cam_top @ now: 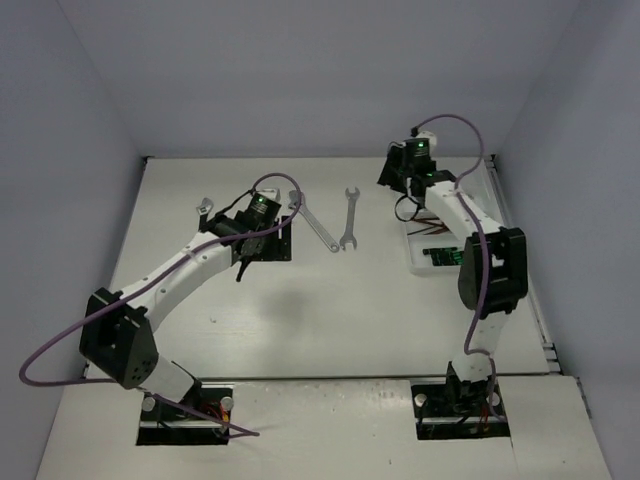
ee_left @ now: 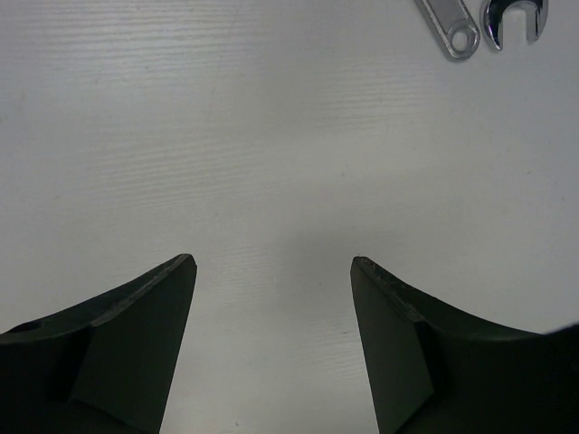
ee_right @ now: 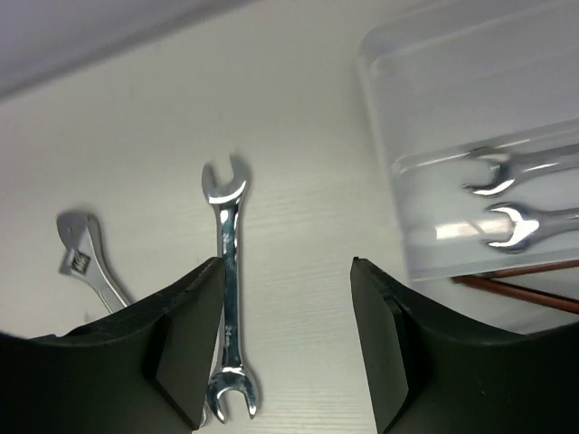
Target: Sort the tools into containers
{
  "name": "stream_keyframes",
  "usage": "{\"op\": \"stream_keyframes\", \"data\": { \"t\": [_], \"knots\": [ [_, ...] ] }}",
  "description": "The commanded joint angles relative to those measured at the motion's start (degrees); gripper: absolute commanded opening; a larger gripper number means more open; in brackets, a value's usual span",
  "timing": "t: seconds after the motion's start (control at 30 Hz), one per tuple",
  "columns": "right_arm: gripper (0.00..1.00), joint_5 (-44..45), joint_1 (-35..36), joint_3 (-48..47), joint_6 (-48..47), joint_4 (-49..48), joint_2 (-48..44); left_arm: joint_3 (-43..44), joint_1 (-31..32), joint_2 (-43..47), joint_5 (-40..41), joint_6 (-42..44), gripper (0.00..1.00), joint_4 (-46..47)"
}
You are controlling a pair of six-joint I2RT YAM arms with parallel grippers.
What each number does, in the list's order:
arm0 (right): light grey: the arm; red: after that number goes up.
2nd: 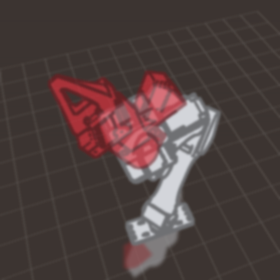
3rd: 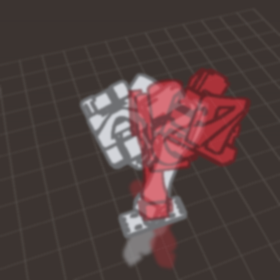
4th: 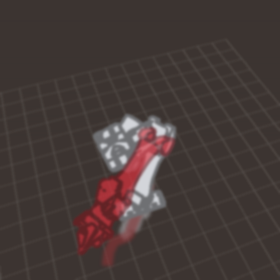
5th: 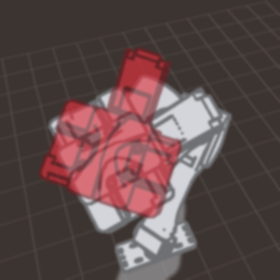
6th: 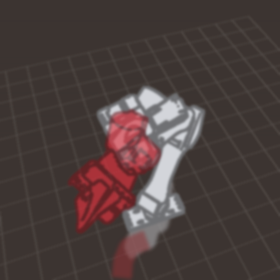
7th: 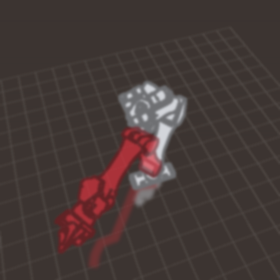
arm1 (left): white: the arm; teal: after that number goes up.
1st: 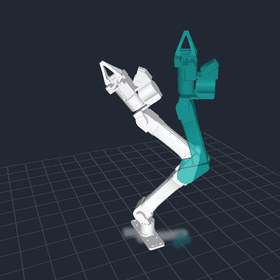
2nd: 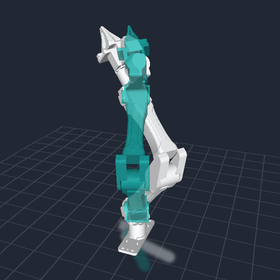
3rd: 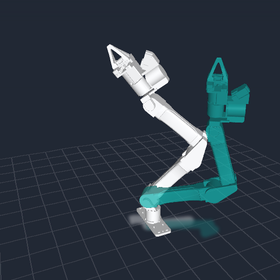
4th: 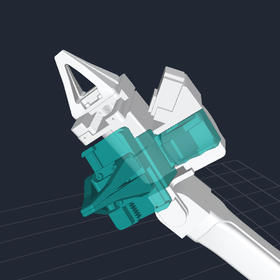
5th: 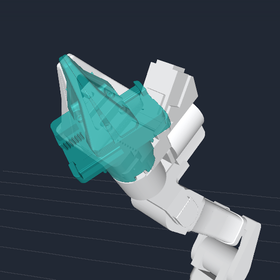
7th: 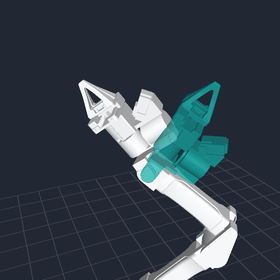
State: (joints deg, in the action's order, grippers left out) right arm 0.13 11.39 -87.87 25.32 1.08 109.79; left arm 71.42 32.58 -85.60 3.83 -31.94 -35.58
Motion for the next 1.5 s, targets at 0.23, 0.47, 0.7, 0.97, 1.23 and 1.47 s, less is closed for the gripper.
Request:
{"op": "stream_keyframes", "data": {
  "t": [0.23, 0.47, 0.7, 0.97, 1.23, 1.47],
  "knots": [
    [0.55, 8.5, 9.3, -15.3, -3.9, 7.0, 16.5, -9.7, 0.2, 15.8, 4.0, -1.6, 0.66, -2.3],
    [0.55, 11.4, 11.0, -19.7, -3.3, 9.2, 22.2, -11.7, 0.1, 19.3, 4.7, -2.1, 0.66, -3.7],
    [0.54, 11.3, 11.9, -19.3, -2.4, 10.3, 24.1, -12.5, 0.1, 19.8, 4.4, -2.2, 0.66, -3.9],
    [0.48, 11.7, 12.8, -17.9, -2.7, 11.2, 24.4, -12.3, 0.1, 18.6, 4.1, -1.3, 0.66, -3.9],
    [0.44, 10.4, 13.6, -12.0, -1.0, 12.6, 23.4, -12.9, 0.1, 18.4, 3.6, -1.3, 0.66, -3.7],
    [0.32, 11.4, 14.6, -11.8, 2.0, 16.5, 24.3, -13.0, 0.1, 17.6, 3.2, -1.2, 0.66, -3.7]
  ]
}}
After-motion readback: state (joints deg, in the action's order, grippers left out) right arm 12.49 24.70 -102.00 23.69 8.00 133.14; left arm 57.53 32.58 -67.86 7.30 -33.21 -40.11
